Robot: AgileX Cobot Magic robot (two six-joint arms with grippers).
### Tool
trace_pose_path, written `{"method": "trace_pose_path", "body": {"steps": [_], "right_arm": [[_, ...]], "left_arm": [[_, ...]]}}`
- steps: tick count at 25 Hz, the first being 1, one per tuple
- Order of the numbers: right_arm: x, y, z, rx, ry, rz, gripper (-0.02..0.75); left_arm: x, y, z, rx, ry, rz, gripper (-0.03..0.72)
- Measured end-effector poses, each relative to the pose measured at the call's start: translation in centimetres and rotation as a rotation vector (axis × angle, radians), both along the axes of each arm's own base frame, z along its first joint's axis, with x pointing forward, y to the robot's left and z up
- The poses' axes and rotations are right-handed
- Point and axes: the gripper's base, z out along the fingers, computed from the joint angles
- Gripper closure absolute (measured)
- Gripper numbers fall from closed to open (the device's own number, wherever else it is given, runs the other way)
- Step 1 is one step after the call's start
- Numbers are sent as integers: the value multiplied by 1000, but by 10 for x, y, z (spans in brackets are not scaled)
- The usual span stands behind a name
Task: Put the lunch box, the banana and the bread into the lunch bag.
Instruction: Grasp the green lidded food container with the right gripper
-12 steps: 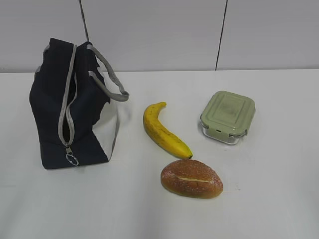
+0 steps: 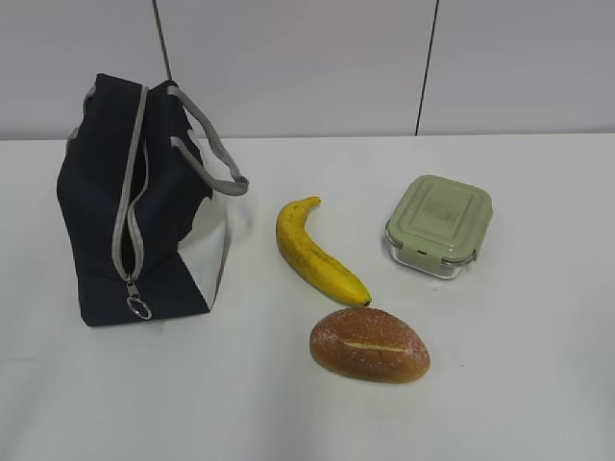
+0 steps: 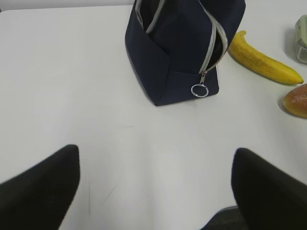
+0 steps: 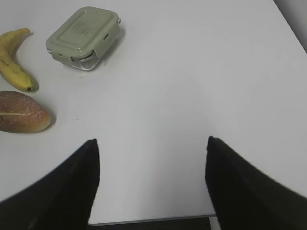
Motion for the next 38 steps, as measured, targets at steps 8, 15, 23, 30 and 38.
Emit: {"method": "trace_pose_path", "body": {"steps": [8,15,23,30,38], "right_arm": [[0,0,0,0,0,0,227],[0,0,0,0,0,0,227],[0,0,0,0,0,0,227],[0,0,0,0,0,0,226],[0,0,0,0,0,0,227]], "left_arm": [[5,-5,9,-67,4,-30,146],[53,-6,58,-115,2,-15,152],[151,-9,78,-214,183,-5,157],[247,-12,91,-274,302,-4,158],[336,-15,76,-301,431,-11,158]]}}
